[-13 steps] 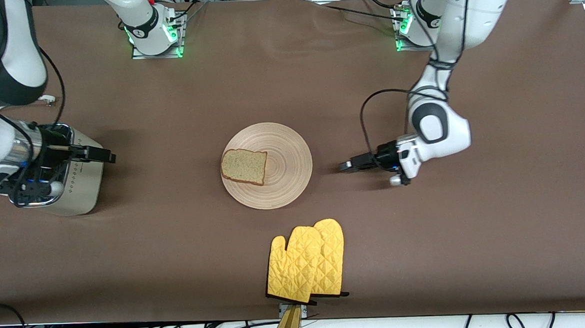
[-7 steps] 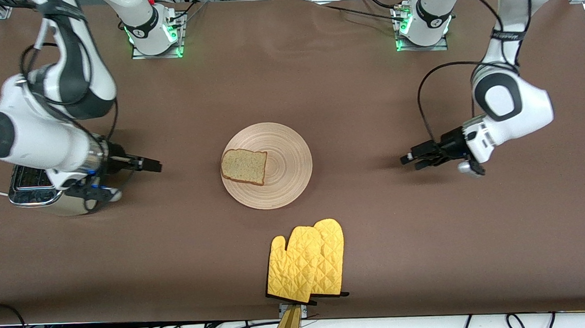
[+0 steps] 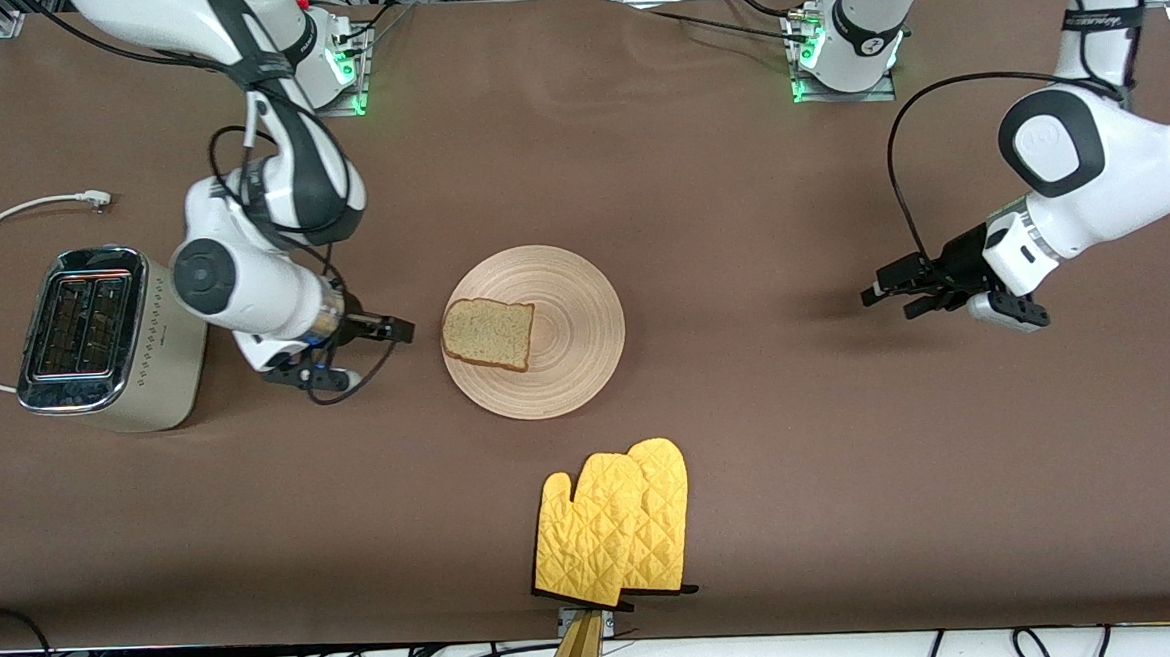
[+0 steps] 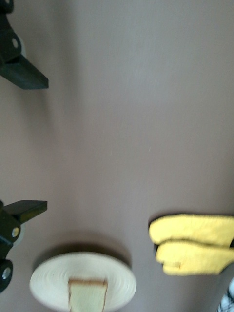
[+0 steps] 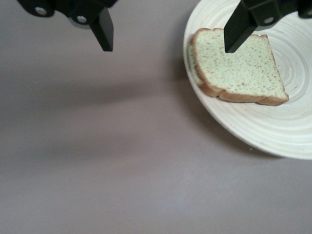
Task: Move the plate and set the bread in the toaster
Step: 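Release the plate with the left gripper while the right gripper reaches the bread, then withdraw the left gripper while the right gripper grasps the bread slice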
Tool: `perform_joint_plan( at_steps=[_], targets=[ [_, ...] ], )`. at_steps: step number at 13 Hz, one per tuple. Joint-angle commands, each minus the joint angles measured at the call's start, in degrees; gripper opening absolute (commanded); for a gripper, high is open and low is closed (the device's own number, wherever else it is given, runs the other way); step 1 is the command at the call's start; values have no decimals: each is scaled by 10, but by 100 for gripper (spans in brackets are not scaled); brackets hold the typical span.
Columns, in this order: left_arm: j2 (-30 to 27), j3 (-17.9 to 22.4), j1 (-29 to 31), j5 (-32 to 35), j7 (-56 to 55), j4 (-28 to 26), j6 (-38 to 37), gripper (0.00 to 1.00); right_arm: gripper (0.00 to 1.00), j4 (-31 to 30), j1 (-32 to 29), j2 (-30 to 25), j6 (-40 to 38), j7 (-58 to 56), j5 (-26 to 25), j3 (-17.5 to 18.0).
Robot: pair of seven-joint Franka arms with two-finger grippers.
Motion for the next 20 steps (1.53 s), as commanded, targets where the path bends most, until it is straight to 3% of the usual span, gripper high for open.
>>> perform_joint_plan(
  at_steps=[1,4,8,10,14,17,18,20],
  targets=[
    [-15,-27,6,189,-175,73,-58,100,100,-7,22,17,36,12,8,-4],
    [-17,-72,6,309,-344,164,-201,100,100,-6,31,39,63,12,8,-4],
    [-19,-73,6,332,-360,256,-347,100,100,-4,43,55,88,13,8,-4],
    [-19,-72,6,384,-362,290,-385,100,100,-4,43,59,88,13,8,-4],
    [-23,-46,-6,367,-370,327,-443,100,100,-4,51,67,87,12,7,-4],
    [-21,28,-59,331,-370,341,-460,100,100,-5,56,67,84,12,7,-4],
    [-20,30,-62,330,-370,350,-467,100,99,-6,56,67,82,11,7,-4],
    [-19,31,-63,330,-370,351,-467,100,85,-6,56,67,78,9,7,-4]
  ],
)
